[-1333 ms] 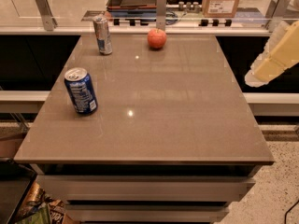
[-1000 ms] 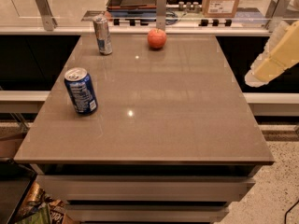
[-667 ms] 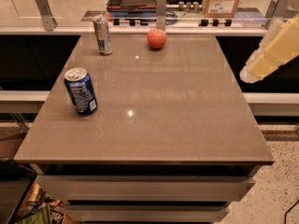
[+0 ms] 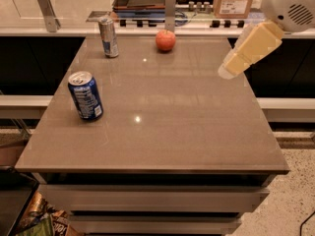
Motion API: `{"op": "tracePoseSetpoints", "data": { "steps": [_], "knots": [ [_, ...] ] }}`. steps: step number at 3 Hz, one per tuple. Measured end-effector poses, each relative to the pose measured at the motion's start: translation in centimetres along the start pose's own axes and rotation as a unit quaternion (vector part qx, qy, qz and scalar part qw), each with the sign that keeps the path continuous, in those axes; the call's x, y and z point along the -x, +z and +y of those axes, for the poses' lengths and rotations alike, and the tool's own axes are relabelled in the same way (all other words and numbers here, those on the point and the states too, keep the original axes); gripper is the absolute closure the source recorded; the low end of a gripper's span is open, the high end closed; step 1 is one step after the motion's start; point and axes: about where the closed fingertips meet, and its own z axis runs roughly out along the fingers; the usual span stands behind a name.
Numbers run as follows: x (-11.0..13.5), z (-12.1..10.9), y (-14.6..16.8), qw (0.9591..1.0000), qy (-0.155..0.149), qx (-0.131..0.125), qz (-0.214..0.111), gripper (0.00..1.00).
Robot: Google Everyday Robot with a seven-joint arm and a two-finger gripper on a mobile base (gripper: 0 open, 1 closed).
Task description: Pick redbull can
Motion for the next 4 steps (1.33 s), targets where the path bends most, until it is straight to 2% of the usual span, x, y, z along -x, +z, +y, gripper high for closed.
{"op": "tracePoseSetpoints", "data": {
  "steps": [1, 2, 3, 4],
  "knots": [
    [1.4, 0.2, 2.8, 0.9998, 0.012, -0.001, -0.018, 0.00],
    [2.7, 0.4, 6.2, 0.9978, 0.030, 0.011, -0.058, 0.00],
    [3.4, 0.4, 8.9, 0.9914, 0.062, 0.024, -0.113, 0.00],
    [5.1, 0.6, 10.6, 0.9764, 0.106, 0.039, -0.184, 0.00]
  ]
}}
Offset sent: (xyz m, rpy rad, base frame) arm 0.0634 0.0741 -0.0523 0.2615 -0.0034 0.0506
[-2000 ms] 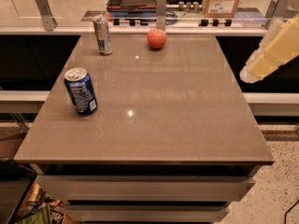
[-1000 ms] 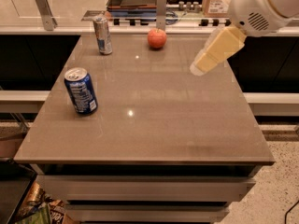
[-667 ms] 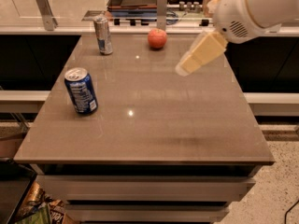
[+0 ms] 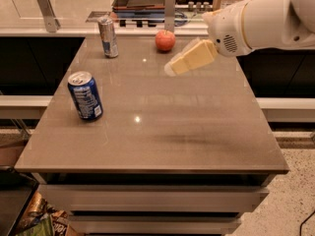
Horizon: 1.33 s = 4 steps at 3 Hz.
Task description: Pick redbull can
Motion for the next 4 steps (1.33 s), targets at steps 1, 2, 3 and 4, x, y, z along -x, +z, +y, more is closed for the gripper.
{"op": "tracePoseSetpoints", "data": {
  "steps": [1, 2, 3, 4],
  "knots": [
    [0.0, 0.0, 0.0, 1.0000, -0.001, 0.000, 0.001, 0.00],
    [0.4, -1.1, 0.8, 0.9999, 0.007, -0.008, -0.002, 0.00],
    [0.6, -3.1, 3.9, 0.9994, 0.027, -0.020, -0.011, 0.00],
    [1.3, -4.6, 7.7, 0.9980, 0.044, -0.040, -0.021, 0.00]
  ]
}}
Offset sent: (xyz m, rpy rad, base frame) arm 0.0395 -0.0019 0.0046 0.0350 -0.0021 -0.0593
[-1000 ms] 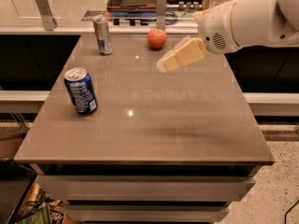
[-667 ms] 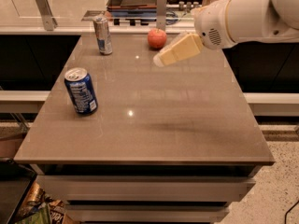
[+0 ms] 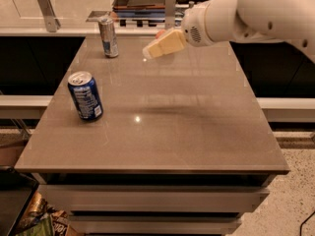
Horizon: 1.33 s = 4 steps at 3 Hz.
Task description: Pick redbull can
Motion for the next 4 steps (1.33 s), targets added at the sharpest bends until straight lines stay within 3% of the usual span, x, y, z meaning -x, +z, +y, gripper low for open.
{"op": "tracePoseSetpoints", "data": {
  "steps": [2, 4],
  "knots": [
    [1.3, 0.4, 7.3, 0.9990, 0.017, -0.036, -0.022, 0.00],
    [2.1, -1.0, 13.8, 0.9947, 0.037, -0.037, -0.088, 0.00]
  ]
}}
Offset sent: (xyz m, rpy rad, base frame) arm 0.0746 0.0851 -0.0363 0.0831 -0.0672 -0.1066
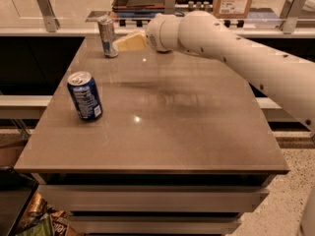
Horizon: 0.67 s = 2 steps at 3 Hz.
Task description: Pick redbull can
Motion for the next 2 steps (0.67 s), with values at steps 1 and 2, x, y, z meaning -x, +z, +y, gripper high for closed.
{"op": "tracePoseSetpoints", "data": {
  "steps": [1, 2],
  "knots": [
    [-0.2, -1.1, 3.0, 0.9996, 0.009, 0.013, -0.022, 0.00],
    [0.1, -2.0, 5.5, 0.9992, 0.007, 0.030, -0.027, 0.00]
  ]
}}
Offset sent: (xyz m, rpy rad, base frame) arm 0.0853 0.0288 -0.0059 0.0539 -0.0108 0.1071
